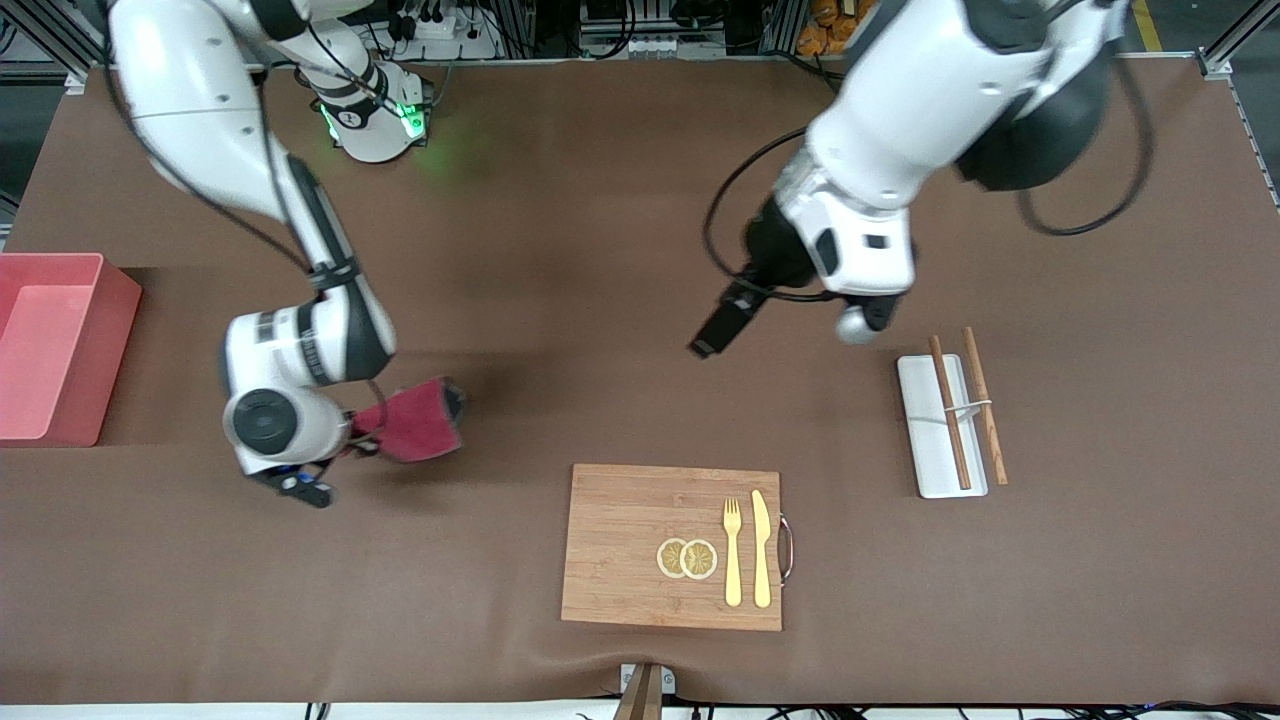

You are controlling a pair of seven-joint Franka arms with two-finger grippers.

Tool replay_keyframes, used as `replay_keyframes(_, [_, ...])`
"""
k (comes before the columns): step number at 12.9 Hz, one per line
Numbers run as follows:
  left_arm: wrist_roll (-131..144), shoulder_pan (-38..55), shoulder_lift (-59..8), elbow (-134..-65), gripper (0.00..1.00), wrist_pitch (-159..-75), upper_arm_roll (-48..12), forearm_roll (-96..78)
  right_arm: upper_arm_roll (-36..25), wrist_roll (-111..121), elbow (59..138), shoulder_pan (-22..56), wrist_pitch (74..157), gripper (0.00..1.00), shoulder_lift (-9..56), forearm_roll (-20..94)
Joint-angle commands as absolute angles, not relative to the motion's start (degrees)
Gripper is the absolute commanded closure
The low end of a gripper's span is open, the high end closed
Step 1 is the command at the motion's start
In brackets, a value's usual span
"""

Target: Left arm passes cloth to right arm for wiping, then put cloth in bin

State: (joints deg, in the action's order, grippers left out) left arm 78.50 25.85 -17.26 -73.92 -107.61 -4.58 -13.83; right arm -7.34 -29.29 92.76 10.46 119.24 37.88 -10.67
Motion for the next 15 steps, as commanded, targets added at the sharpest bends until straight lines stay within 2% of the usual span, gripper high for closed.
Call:
replay_keyframes(1, [65.35,20.15,-13.54,-75.67,0.00,-97.77,-4.75,-14.77,-6.24,-20.59,91.76,2.58,119.44,1.00,37.09,-19.39])
replay_keyframes(5, [42.34,11.19,-8.97,-76.90,0.00,-87.48,-4.48,-13.98,-6.15,-10.75,91.76,-7.01,122.34,1.00,36.04,-24.25])
replay_keyframes(8, [23.34,5.81,-7.21,-77.17,0.00,-81.75,-4.66,-7.40,-6.33,3.38,91.76,-11.59,121.99,1.00,30.69,-24.79])
replay_keyframes(12, [19.87,3.17,-3.96,-79.45,0.00,-80.95,-4.92,-3.87,-6.77,9.06,91.67,-11.96,116.91,1.00,25.41,-30.04])
replay_keyframes(15, [18.99,3.34,-3.52,-80.07,0.00,-81.03,-5.19,-0.28,-6.59,6.87,91.93,-12.48,117.50,1.00,29.68,-29.97])
